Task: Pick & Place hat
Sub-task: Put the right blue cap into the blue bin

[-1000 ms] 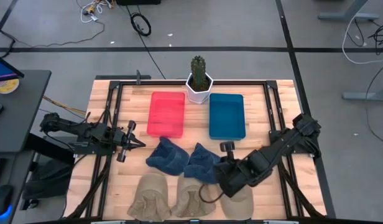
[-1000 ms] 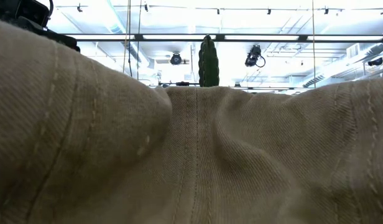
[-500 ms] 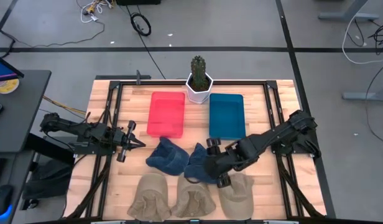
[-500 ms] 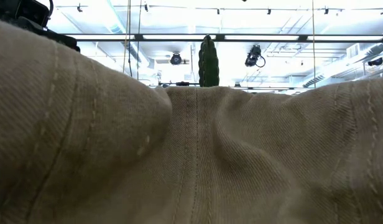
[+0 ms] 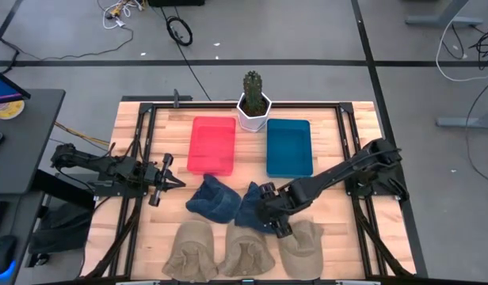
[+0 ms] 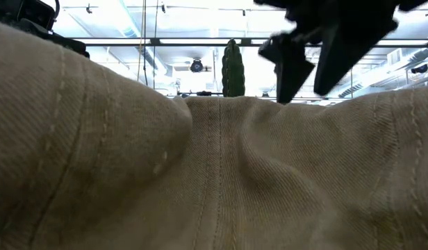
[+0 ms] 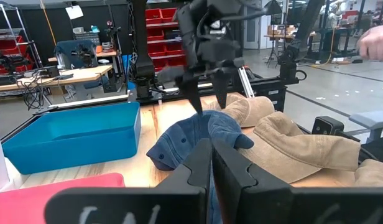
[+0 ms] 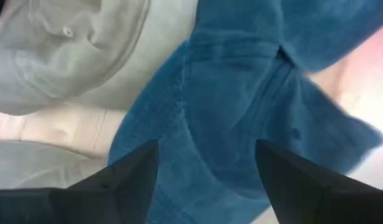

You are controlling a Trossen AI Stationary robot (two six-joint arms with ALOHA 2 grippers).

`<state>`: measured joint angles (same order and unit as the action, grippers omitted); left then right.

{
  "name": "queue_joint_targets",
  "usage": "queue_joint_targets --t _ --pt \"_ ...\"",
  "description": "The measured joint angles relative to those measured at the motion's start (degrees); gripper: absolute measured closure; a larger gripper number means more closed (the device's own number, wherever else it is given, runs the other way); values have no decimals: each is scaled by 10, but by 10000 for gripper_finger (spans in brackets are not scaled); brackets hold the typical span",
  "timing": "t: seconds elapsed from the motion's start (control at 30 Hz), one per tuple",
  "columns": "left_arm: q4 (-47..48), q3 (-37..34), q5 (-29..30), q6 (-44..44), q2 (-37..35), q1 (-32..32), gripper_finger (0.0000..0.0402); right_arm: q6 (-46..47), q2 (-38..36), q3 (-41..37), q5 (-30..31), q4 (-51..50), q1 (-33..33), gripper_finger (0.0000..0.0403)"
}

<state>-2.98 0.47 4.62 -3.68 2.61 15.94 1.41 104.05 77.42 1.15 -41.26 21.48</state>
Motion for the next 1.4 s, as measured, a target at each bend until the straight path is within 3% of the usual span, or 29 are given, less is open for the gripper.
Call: queue_joint_targets --t 0.27,0.4,0.5,0.67,0.73,0.93,1.4 --pt "0 0 0 0 0 0 381 1 0 -74 -2 96 -16 144" --pt "0 0 0 0 0 0 381 10 -1 -88 24 119 -21 174" --pt "0 0 0 0 0 0 381 11 -1 -88 15 119 -23 225" --pt "0 0 0 0 0 0 381 10 -1 -88 7 118 -24 362" --pt "0 0 0 0 0 0 381 10 -1 -87 -3 112 -27 388" --pt "0 0 0 0 0 0 381 21 -1 -47 -11 65 -29 397" --pt "0 0 0 0 0 0 381 70 -5 137 29 -172 -43 400"
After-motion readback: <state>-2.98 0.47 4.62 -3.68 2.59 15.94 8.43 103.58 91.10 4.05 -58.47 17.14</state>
